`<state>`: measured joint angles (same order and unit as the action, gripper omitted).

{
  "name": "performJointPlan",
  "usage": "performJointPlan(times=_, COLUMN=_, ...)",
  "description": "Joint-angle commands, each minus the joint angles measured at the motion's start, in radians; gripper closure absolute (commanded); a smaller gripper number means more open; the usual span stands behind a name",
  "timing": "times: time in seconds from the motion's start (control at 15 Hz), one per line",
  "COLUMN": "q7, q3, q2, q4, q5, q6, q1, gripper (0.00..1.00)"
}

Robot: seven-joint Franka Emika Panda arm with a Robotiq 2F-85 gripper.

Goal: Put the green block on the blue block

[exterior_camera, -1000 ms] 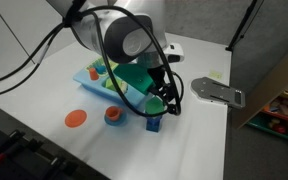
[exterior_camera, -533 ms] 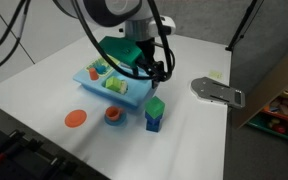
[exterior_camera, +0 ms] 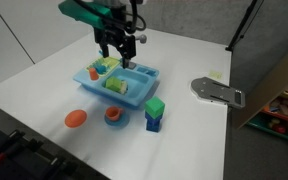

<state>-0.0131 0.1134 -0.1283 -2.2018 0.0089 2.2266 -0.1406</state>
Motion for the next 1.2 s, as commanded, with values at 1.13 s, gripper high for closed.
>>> performJointPlan(times=1.13, q7=0.030, q3=-0.075, q2=0.470, q4=0.002, q5=-0.023, q6=-0.442, q1=0.081, gripper=0.00)
